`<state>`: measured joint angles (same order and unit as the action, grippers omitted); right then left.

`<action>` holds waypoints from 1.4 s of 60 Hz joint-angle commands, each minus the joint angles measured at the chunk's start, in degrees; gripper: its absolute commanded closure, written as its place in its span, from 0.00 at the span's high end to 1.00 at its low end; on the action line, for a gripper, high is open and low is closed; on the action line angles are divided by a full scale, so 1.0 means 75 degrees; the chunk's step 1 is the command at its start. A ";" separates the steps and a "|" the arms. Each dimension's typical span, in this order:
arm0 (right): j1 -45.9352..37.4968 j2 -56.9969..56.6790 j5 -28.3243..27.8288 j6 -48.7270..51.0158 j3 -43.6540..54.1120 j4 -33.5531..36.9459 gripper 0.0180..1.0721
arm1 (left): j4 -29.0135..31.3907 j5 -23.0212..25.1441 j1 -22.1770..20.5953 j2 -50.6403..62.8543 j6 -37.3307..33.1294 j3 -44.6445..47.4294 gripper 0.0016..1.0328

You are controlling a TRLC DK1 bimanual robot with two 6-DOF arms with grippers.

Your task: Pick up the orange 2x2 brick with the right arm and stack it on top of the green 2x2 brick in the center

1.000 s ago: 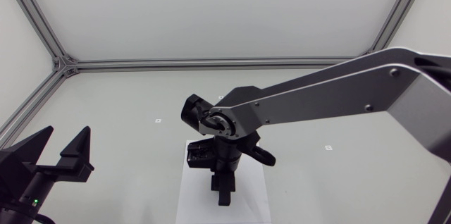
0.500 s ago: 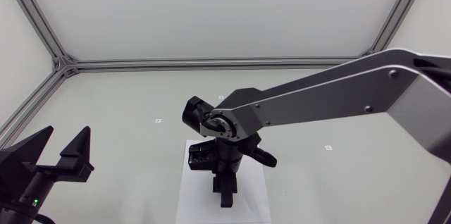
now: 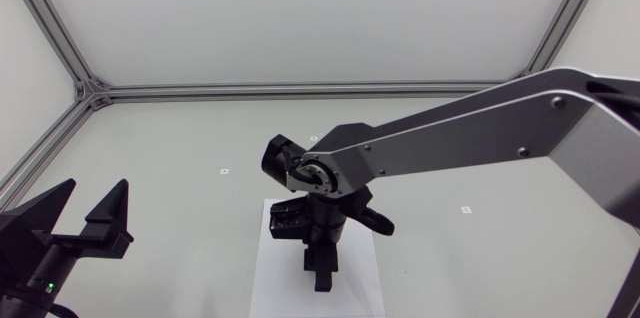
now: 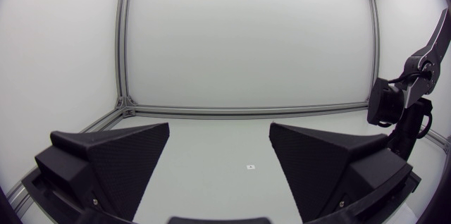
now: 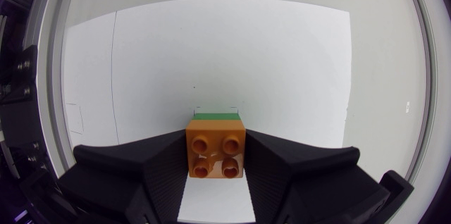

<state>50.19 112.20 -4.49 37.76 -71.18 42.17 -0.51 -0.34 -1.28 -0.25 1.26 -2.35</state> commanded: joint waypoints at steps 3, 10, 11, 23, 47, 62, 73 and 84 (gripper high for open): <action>0.0069 0.0192 0.0013 0.0098 -0.0014 0.0061 0.44 | 0.0115 0.0033 0.0018 -0.0060 -0.0097 0.0313 0.96; 0.0081 0.0192 0.0001 0.0063 -0.0060 0.0025 0.44 | 0.0115 0.0033 0.0018 -0.0060 -0.0097 0.0313 0.96; 0.0093 0.0192 0.0013 0.0052 -0.0060 0.0025 0.44 | 0.0104 0.0033 0.0018 -0.0060 -0.0097 0.0313 0.96; 0.0116 0.0192 0.0001 -0.0007 -0.0084 0.0025 0.44 | 0.0104 0.0033 0.0018 -0.0060 -0.0097 0.0313 0.96; 0.0081 0.0192 -0.0034 -0.0089 -0.0084 -0.0021 0.44 | 0.0115 0.0033 0.0018 -0.0060 -0.0097 0.0313 0.96; 0.0069 0.0192 -0.0034 -0.0195 -0.0096 -0.0021 0.44 | 0.0104 0.0033 0.0018 -0.0060 -0.0097 0.0313 0.96; 0.0081 0.0180 -0.0034 -0.0253 -0.0072 -0.0010 0.44 | 0.0115 0.0033 0.0018 -0.0060 -0.0097 0.0313 0.96; 0.0069 0.0169 -0.0034 -0.0300 -0.0060 -0.0021 0.45 | 0.0115 0.0033 0.0018 -0.0060 -0.0097 0.0313 0.96</action>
<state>50.57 112.20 -4.54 36.23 -71.26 41.98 -0.51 -0.32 -1.30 -0.25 1.28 -2.35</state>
